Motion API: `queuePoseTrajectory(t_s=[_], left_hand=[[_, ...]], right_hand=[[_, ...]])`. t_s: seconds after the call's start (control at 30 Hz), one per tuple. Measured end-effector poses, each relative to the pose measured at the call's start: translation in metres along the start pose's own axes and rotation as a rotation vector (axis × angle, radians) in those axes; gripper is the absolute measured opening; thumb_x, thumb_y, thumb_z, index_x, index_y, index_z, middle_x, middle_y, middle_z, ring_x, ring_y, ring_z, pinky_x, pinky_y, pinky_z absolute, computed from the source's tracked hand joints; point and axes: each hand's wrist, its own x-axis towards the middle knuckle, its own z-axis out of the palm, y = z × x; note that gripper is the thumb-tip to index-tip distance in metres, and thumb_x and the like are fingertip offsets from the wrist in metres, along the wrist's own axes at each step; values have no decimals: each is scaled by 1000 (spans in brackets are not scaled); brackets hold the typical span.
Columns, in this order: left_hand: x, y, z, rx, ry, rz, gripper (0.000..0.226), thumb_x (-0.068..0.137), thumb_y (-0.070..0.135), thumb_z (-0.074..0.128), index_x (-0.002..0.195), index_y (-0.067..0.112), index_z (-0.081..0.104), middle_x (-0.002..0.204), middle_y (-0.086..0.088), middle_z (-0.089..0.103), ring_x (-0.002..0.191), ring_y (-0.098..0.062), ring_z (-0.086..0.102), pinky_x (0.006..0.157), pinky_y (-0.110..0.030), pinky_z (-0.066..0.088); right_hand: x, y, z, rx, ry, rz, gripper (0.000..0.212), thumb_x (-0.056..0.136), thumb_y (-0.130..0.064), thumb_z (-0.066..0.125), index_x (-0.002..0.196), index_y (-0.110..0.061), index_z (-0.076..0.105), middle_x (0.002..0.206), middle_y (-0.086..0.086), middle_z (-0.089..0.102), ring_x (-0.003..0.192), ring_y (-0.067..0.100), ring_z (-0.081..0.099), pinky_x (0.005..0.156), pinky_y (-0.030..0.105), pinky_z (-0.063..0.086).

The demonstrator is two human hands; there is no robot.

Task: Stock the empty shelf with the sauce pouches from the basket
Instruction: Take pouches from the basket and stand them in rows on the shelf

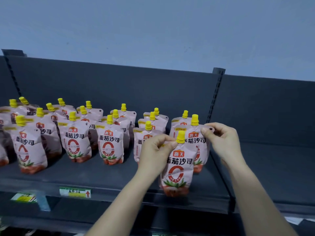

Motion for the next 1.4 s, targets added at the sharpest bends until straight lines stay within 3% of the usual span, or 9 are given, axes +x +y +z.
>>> queuePoseTrajectory(t_s=[0.23, 0.37, 0.57, 0.7, 0.9, 1.03, 1.4], left_hand=[[17, -11, 35, 136, 14, -37, 16, 85, 9, 66, 78, 21, 71, 71, 13, 66, 69, 3, 59, 69, -16, 48], [23, -12, 37, 260, -22, -19, 9, 86, 9, 66, 85, 16, 72, 78, 13, 66, 76, 0, 61, 74, -19, 50], [34, 1, 32, 914, -159, 241, 19, 89, 12, 55, 99, 14, 71, 97, -2, 67, 97, -21, 53, 83, -37, 46], [40, 0, 35, 923, -110, 235, 20, 88, 12, 55, 96, 15, 73, 95, -1, 69, 96, -20, 52, 80, -36, 46], [51, -7, 38, 903, -71, 213, 18, 88, 12, 56, 94, 13, 74, 93, -2, 70, 96, -22, 51, 76, -31, 40], [55, -9, 39, 909, -57, 218, 18, 87, 9, 56, 92, 13, 73, 92, -2, 70, 94, -21, 51, 74, -31, 39], [58, -14, 43, 942, -19, 251, 19, 89, 9, 55, 93, 14, 73, 92, 0, 69, 92, -20, 50, 72, -30, 41]], right_hand=[[27, 33, 4, 35, -3, 58, 20, 82, -5, 68, 75, -24, 72, 74, -2, 69, 71, 13, 63, 67, 29, 52], [35, 44, 13, 52, -30, 62, 22, 82, -6, 69, 73, -26, 72, 70, -3, 67, 67, 11, 58, 63, 24, 47], [41, 65, 21, 67, -62, 124, 12, 81, -5, 70, 84, -16, 74, 78, 0, 70, 69, 10, 59, 64, 20, 47], [47, 71, 18, 27, -94, 134, 10, 83, -6, 69, 84, -15, 73, 79, 1, 70, 70, 9, 62, 66, 20, 49], [64, 70, 15, -274, -134, 85, 12, 79, -8, 71, 88, -15, 74, 65, -7, 63, 63, 15, 57, 65, 24, 44], [66, 73, 20, -264, -104, 68, 10, 79, -8, 71, 87, -13, 76, 67, -7, 66, 75, 21, 65, 71, 29, 49], [70, 82, 25, -227, -83, 72, 10, 80, -9, 70, 83, -17, 76, 71, -8, 69, 71, 15, 63, 70, 29, 51]])
